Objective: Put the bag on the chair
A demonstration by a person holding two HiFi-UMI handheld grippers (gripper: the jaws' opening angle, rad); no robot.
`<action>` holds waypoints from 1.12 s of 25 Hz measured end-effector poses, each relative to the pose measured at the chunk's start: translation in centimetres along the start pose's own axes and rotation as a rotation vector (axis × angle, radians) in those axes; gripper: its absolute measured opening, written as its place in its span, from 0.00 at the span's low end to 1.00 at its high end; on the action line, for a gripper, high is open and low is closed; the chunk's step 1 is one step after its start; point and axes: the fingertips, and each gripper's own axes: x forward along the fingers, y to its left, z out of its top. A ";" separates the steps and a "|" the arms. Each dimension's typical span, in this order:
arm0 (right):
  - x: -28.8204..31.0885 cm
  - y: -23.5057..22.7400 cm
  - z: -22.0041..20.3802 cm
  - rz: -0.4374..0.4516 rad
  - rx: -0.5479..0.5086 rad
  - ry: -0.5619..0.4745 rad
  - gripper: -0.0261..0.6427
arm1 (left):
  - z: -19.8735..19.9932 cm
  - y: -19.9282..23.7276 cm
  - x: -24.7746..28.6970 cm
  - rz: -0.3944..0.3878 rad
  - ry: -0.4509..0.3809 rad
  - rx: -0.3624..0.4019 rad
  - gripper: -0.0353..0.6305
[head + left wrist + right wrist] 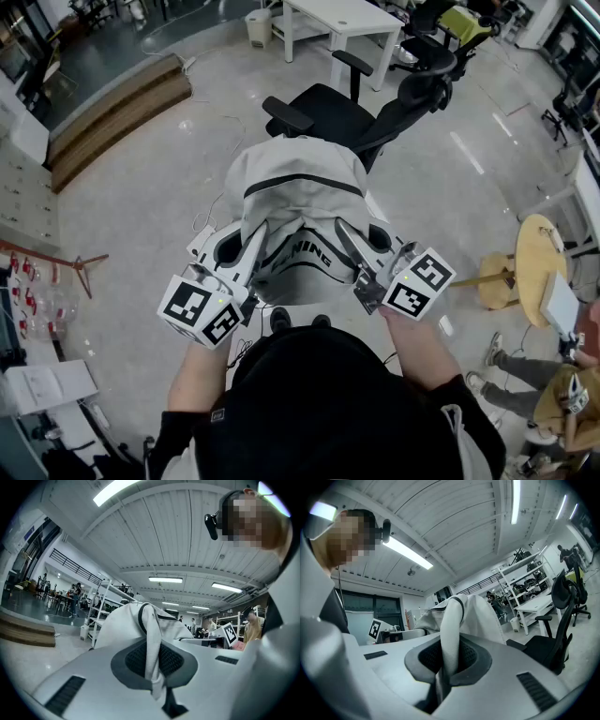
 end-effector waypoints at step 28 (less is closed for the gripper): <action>-8.5 -0.4 0.2 0.021 -0.037 -0.015 0.09 | -2.2 -8.1 2.0 0.014 0.045 0.030 0.08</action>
